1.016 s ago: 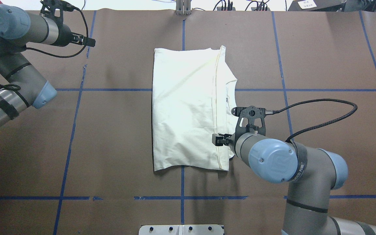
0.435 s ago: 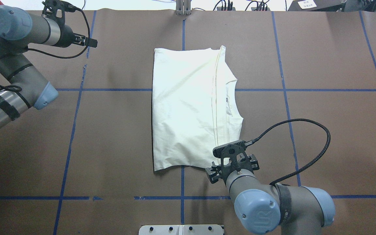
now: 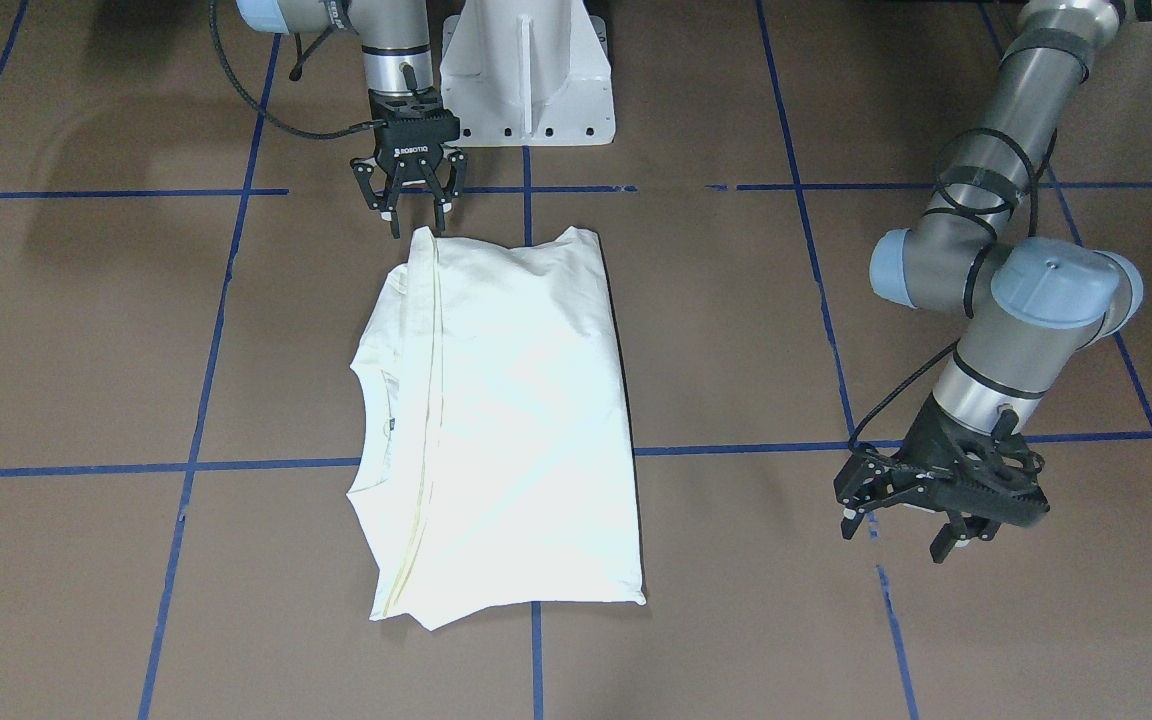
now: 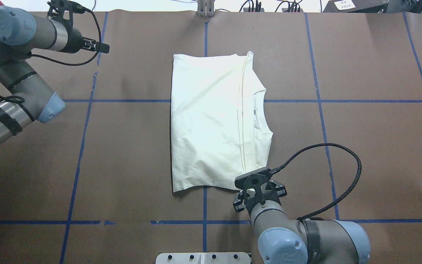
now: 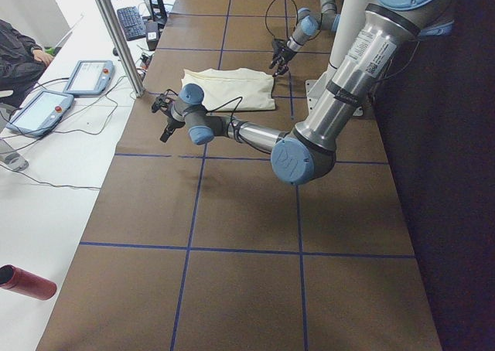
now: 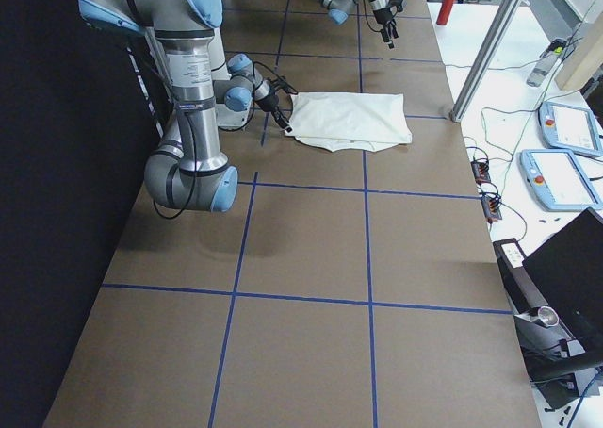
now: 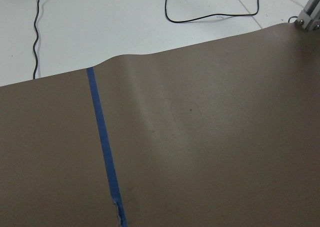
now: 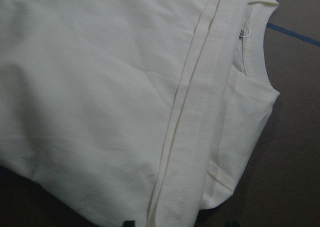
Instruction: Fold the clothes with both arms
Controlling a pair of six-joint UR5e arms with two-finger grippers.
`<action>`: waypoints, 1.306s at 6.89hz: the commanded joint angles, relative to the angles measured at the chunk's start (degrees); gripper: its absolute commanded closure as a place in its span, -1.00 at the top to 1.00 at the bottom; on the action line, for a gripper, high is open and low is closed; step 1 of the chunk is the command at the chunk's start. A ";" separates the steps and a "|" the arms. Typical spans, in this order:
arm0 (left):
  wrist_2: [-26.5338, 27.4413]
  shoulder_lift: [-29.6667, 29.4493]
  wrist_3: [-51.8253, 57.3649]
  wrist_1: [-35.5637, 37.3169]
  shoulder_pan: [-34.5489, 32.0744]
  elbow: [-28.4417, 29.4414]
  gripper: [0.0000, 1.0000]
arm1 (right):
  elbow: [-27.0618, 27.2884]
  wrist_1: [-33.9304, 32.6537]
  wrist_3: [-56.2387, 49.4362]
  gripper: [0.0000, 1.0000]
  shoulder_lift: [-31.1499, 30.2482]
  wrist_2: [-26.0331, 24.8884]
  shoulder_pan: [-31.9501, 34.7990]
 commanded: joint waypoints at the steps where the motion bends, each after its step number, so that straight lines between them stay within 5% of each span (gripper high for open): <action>1: 0.00 0.00 0.00 0.00 0.00 -0.02 1.00 | -1.23 0.06 -0.39 -0.02 0.26 -0.28 -0.46; 3: 0.00 0.00 -0.09 0.00 0.00 0.07 1.00 | -1.33 0.32 -0.39 -0.07 0.52 -0.19 -0.90; 4: 0.00 0.00 0.00 0.00 0.09 0.07 1.00 | -1.24 0.32 -0.30 -0.32 0.52 -0.28 -1.07; 5: -0.09 0.09 -0.09 0.00 0.00 0.07 1.00 | -1.24 0.32 -0.22 -0.99 0.78 -0.36 -1.16; 9: 0.00 1.14 -0.09 -0.09 0.09 -1.33 1.00 | 0.24 0.58 0.75 -1.00 1.49 -0.10 0.93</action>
